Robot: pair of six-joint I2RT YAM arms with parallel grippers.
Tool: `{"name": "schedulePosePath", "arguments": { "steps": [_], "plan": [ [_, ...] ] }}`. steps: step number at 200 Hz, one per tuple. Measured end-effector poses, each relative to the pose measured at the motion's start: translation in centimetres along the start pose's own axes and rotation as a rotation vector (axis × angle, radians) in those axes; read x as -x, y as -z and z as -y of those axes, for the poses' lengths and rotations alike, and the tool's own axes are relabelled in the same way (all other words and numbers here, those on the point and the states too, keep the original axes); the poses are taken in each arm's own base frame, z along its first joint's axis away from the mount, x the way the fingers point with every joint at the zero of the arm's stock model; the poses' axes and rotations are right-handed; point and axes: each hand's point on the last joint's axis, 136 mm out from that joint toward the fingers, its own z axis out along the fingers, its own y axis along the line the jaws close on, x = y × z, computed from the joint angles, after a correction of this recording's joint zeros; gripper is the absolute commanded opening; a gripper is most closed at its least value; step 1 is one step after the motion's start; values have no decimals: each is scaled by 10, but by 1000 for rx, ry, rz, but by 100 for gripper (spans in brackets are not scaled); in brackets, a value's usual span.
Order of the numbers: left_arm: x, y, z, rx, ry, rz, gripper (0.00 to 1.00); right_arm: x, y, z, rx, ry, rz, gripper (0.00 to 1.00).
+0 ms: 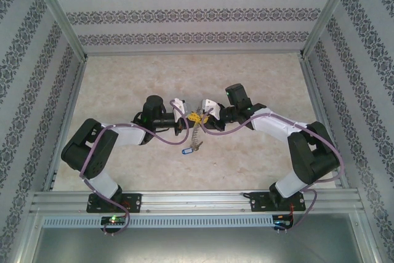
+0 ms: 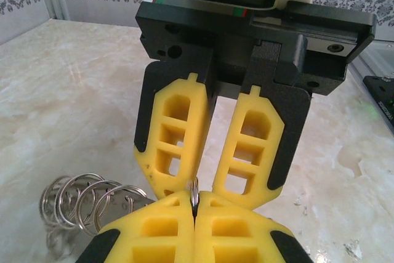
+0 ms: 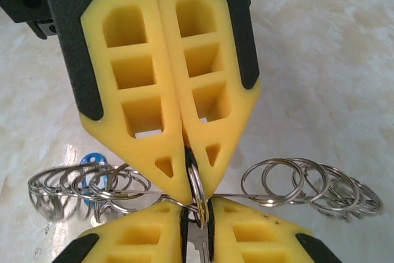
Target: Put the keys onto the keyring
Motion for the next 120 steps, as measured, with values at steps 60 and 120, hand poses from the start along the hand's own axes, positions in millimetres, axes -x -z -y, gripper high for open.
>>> {"name": "schedulePosePath", "arguments": {
  "steps": [60, 120],
  "plan": [
    [-5, -3, -3, 10, 17, 20, 0, -4, -4, 2, 1, -9, -17, 16],
    [0, -5, -2, 21, -7, 40, 0, -2, 6, 3, -19, -5, -10, 19]
  ]
}}
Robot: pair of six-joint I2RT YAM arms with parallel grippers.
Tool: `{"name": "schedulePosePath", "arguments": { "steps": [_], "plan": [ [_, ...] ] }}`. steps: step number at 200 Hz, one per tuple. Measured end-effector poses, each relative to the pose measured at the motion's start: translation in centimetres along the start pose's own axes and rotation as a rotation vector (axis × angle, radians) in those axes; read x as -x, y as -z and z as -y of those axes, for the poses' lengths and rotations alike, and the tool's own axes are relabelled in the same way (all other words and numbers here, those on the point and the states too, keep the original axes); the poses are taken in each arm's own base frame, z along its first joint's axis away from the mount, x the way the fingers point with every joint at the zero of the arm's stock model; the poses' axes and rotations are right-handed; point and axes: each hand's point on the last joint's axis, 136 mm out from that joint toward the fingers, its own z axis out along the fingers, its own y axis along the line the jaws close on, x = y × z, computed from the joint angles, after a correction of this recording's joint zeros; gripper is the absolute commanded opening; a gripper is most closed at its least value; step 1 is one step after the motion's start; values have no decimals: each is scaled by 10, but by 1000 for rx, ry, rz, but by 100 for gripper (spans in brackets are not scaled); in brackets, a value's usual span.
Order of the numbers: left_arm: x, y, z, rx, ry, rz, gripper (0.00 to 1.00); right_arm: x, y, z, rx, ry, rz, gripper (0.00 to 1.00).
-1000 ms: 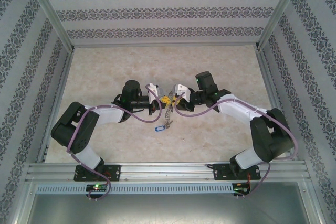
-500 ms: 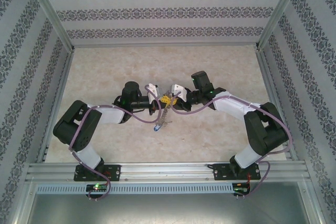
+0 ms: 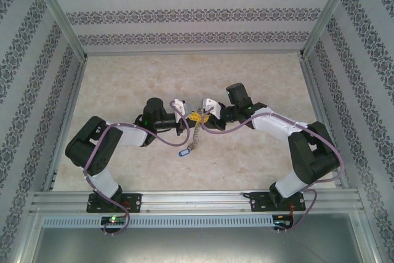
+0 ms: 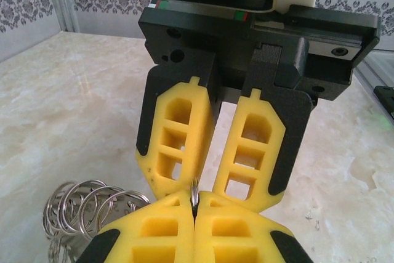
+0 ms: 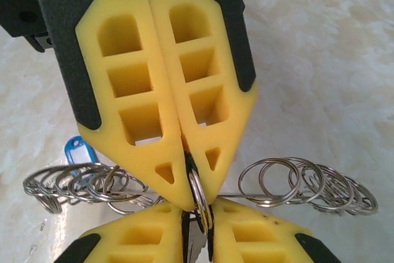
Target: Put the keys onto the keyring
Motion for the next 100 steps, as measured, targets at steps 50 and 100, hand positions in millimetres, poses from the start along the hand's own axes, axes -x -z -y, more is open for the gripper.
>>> {"name": "schedulePosePath", "arguments": {
  "steps": [50, 100],
  "plan": [
    [0, -1, 2, -6, -10, -3, 0, 8, 15, -2, -21, 28, 40, 17],
    [1, -1, 1, 0, -6, -2, 0, 8, 12, -2, -6, 27, 50, 17]
  ]
}}
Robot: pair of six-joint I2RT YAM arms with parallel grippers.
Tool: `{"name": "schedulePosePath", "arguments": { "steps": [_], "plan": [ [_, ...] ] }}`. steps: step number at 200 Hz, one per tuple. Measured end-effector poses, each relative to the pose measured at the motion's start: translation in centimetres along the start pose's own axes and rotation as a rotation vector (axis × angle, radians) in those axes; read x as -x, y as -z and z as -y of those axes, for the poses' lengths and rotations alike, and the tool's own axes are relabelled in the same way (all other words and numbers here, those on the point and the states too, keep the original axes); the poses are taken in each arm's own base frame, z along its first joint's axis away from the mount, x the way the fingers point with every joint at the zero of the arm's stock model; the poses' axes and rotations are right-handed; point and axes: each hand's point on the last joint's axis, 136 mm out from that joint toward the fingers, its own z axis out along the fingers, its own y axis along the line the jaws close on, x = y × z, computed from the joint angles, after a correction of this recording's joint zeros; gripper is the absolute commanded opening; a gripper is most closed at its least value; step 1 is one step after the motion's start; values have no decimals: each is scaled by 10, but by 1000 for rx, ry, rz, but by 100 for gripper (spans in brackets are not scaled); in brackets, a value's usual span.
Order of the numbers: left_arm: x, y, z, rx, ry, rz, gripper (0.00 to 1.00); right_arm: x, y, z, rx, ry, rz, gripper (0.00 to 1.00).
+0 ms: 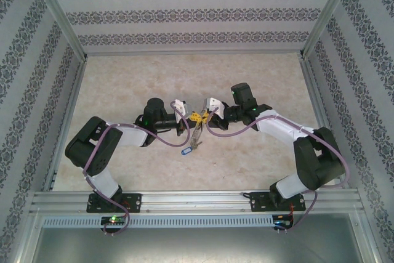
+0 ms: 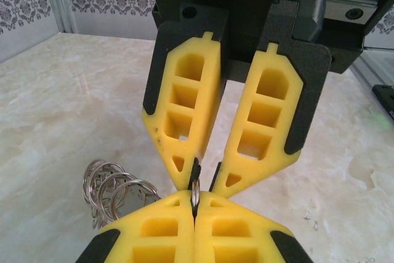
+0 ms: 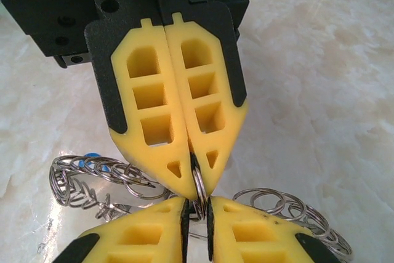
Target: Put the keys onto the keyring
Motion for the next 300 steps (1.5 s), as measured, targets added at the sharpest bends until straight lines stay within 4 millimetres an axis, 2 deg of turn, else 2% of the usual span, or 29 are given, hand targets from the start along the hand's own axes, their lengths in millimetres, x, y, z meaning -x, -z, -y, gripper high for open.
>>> {"name": "schedulePosePath", "arguments": {
  "steps": [23, 47, 85, 150, 190, 300],
  "plan": [
    [0, 0, 0, 2, 3, 0, 0, 0, -1, 0, 5, -1, 3, 15],
    [0, 0, -2, 11, 3, -1, 2, -1, -1, 2, 10, -6, 1, 0],
    [-1, 0, -5, 24, 6, -21, 17, 0, -1, 3, 15, -14, -9, 0],
    [-4, -1, -8, -16, -9, -199, 15, 1, -3, 4, -19, 81, -184, 0],
    [-6, 3, -4, -57, -11, -248, 17, -4, 2, 4, -32, 116, -283, 0],
    [-4, 4, 4, -100, 7, -241, 18, -1, 4, -1, -9, 128, -294, 0]
  ]
}}
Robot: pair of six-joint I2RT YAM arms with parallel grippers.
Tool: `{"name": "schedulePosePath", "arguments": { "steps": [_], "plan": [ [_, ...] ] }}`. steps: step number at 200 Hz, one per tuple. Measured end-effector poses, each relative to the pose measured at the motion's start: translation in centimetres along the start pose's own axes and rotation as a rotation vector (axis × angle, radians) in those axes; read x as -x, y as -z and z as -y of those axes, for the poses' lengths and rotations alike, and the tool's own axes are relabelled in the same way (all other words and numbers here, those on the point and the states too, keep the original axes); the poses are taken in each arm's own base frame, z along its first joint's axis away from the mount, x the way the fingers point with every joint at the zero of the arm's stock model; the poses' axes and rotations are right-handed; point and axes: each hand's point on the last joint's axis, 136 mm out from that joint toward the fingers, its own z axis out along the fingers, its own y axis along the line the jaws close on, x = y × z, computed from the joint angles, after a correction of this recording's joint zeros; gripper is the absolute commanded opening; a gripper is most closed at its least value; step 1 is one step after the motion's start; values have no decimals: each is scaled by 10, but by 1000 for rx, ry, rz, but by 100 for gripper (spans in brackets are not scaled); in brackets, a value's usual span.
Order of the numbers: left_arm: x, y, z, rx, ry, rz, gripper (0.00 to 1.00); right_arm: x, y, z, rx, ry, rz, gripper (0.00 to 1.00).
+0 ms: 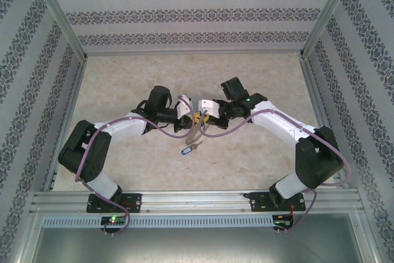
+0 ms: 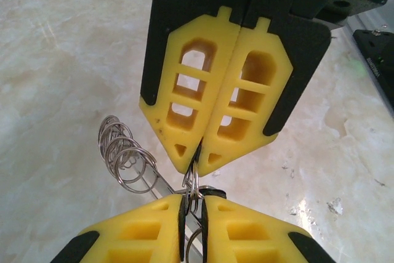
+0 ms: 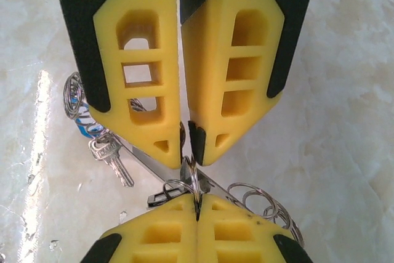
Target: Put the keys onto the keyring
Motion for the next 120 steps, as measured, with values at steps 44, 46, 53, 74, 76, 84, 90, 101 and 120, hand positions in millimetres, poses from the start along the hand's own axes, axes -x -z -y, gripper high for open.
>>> {"name": "schedulePosePath", "arguments": {
  "steps": [44, 46, 53, 74, 76, 84, 90, 101, 120],
  "plan": [
    [1, -2, 2, -27, 13, 17, 17, 0, 0, -2, 10, -5, 0, 0],
    [1, -2, 2, -27, 13, 17, 17, 0, 0, -2, 10, -5, 0, 0],
    [2, -2, 2, -27, 15, 19, 16, 0, 0, -2, 9, -6, 0, 0],
    [2, -2, 2, -29, 19, 21, 1, 1, 0, -1, 8, -8, 1, 0],
    [2, -2, 2, -29, 19, 21, 0, 1, 0, -1, 7, -7, 1, 0],
    [2, -2, 2, -29, 24, 21, 0, 0, 0, -1, 5, -9, -1, 0],
    [2, -2, 2, -29, 24, 21, 0, 0, 0, 0, 3, -8, -2, 0],
    [2, -2, 2, -28, 24, 21, 0, 0, 0, 0, 2, -8, -2, 5],
    [2, -2, 0, -22, 25, 26, 0, 1, -1, 2, -6, -12, 8, 13]
  ]
}}
